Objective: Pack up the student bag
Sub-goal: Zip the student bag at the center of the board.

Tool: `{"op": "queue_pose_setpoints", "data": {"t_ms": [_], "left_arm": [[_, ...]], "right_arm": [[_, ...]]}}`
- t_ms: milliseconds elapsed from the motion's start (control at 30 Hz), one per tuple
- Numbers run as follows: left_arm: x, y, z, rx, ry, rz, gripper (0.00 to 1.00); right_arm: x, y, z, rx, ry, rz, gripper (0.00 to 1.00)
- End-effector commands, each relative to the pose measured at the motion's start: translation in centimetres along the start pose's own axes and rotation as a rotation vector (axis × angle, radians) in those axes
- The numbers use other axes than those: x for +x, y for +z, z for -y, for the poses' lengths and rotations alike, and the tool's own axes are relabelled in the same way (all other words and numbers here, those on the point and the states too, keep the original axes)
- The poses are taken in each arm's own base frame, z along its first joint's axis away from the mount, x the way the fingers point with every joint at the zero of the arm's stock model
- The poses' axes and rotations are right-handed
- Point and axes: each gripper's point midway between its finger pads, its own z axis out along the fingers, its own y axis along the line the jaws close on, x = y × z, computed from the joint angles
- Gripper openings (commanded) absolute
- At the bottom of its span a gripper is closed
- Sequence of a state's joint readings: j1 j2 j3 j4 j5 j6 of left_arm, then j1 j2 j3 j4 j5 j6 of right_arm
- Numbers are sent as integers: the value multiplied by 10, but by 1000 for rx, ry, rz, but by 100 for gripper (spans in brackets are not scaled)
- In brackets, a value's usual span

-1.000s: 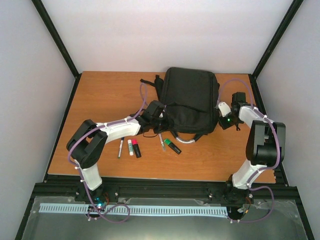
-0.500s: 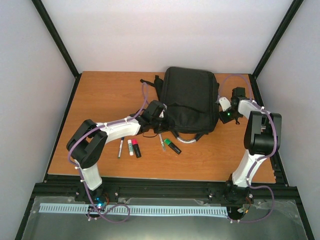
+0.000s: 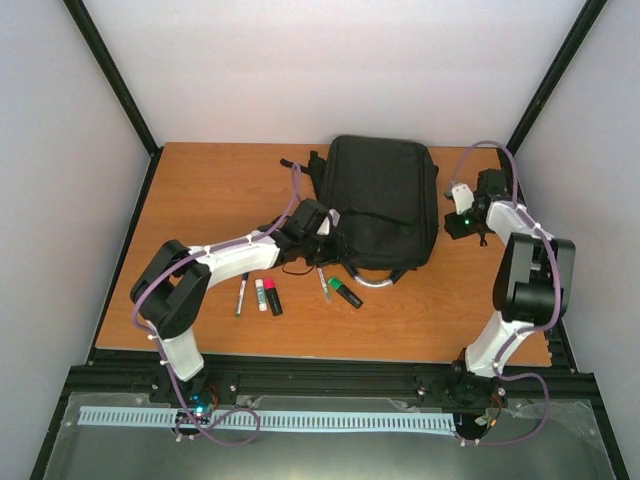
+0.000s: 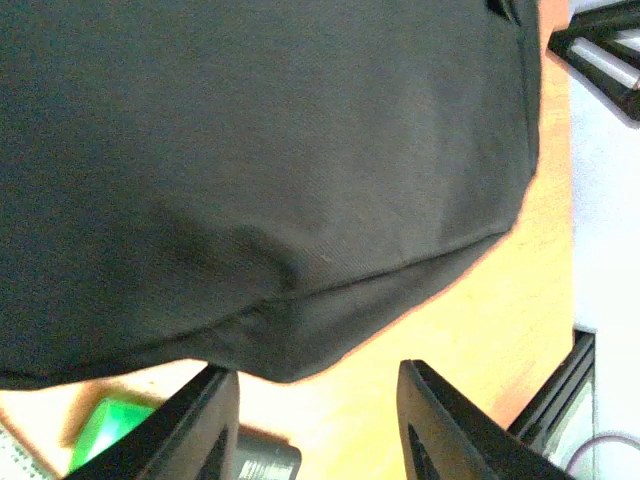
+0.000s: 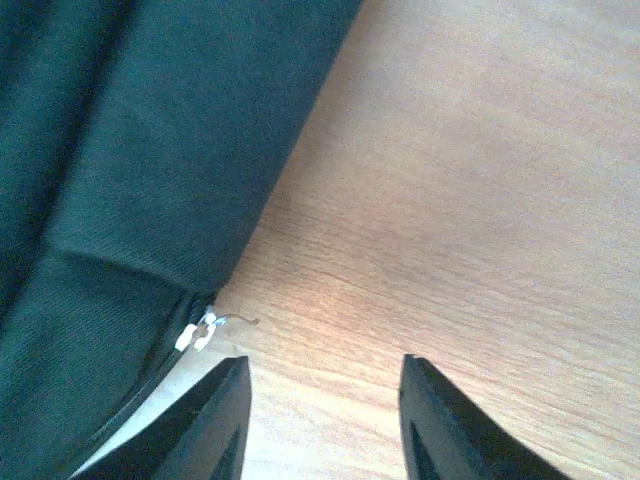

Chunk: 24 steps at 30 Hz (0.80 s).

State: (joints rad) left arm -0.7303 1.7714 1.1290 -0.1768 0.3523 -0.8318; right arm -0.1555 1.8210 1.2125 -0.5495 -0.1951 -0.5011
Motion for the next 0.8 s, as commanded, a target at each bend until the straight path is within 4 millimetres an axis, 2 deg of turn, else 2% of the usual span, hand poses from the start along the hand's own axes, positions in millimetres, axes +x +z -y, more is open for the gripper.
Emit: {"op": "queue_pose_setpoints", "data": {"t_ms": [0, 100, 133, 167, 200, 233, 267, 333, 433, 500, 567, 667, 767], "left_arm": [[-9, -36, 41, 83, 163, 24, 52], [-13, -58, 45, 56, 222, 71, 74], [-13, -65, 45, 42, 243, 83, 81], [-15, -74, 47, 34, 260, 106, 90], [-19, -84, 48, 24, 278, 136, 99], [-20, -95, 53, 25, 307, 160, 100], [-21, -104, 54, 10, 337, 176, 100], [-23, -119, 41, -101, 367, 182, 100], [-22, -137, 19, -261, 426, 157, 100], [-20, -149, 12, -306, 455, 168, 100], [-21, -166, 8, -336, 461, 225, 100], [-26, -193, 7, -361, 471, 326, 100], [-29, -210, 4, -373, 529, 417, 100]], "right_arm": [[-30, -64, -2, 23, 44, 175, 45], [-46, -107, -18, -13, 47, 278, 50], [-51, -121, -26, -39, 42, 314, 56], [-57, -136, -33, -64, 36, 353, 66], [-62, -151, -40, -86, 34, 395, 93], [-67, -166, -51, -125, 19, 438, 99], [-72, -183, -64, -173, -14, 482, 100], [-78, -213, -90, -284, -57, 548, 100], [-85, -244, -107, -367, -50, 609, 100], [-88, -255, -116, -414, -54, 634, 100], [-84, -263, -130, -479, -133, 656, 100], [-75, -249, -130, -465, -146, 657, 100], [-63, -233, -132, -455, -153, 650, 100]]}}
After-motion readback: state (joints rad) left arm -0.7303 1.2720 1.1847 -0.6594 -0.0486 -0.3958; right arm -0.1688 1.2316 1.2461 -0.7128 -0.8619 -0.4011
